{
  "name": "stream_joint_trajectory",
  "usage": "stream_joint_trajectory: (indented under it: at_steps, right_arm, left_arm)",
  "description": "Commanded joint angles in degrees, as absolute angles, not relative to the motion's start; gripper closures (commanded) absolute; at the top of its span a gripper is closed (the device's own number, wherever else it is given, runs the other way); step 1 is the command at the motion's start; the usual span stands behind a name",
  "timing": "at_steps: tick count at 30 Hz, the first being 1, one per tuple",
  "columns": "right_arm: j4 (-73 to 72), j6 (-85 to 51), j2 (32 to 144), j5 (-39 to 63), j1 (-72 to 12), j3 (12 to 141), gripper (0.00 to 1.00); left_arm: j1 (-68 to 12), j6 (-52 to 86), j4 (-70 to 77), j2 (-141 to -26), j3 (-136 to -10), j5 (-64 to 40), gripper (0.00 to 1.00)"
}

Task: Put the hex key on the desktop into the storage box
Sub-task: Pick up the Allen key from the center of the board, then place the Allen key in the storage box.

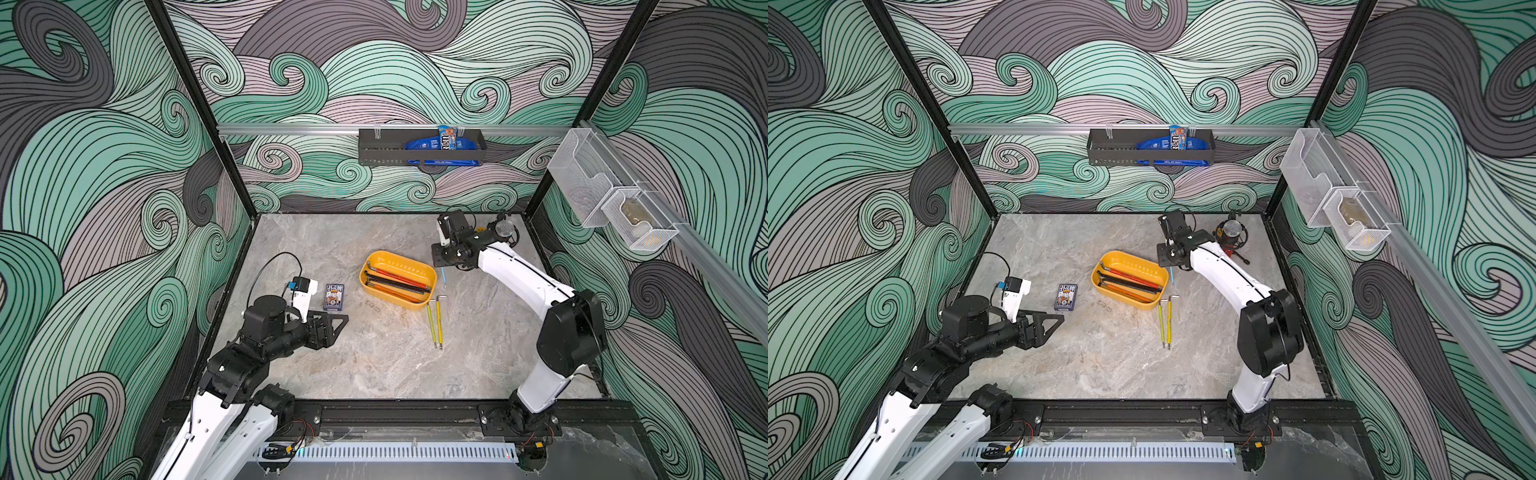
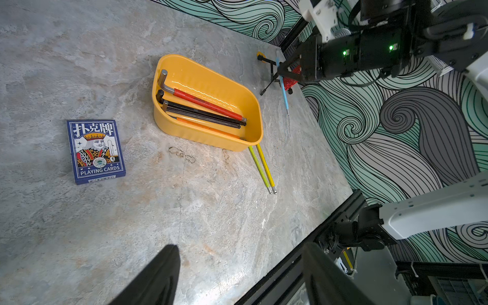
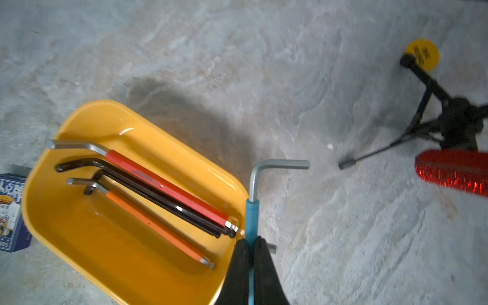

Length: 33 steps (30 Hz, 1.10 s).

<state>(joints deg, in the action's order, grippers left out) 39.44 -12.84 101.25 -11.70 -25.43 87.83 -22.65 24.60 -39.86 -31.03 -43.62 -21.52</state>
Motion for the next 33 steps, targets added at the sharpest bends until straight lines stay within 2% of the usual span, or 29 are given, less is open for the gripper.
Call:
stream_joint_trajectory:
  at_steps: [1,11,23,33]
  right_arm:
    - [40.5,-2.5,106.0,-8.8,-28.5,93.3,1.00]
    - [40.1,7.9,116.5,-7.4,-35.1,100.8,1.00]
    - [35.3,16.8,120.0,-4.0,-38.8,95.1,1.00]
    - [33.1,18.0,121.5,-7.1,-40.9,91.5,1.00]
  left_arm:
    - [-22.9,23.5,-40.0,-31.2,-43.6,-22.5,0.24]
    - [-22.9,23.6,-40.9,-30.9,-44.4,-22.5,0.24]
    - [-22.9,22.9,-42.3,-30.8,-45.4,-22.9,0.24]
    - [-22.9,22.5,-42.1,-31.4,-45.3,-23.2,0.24]
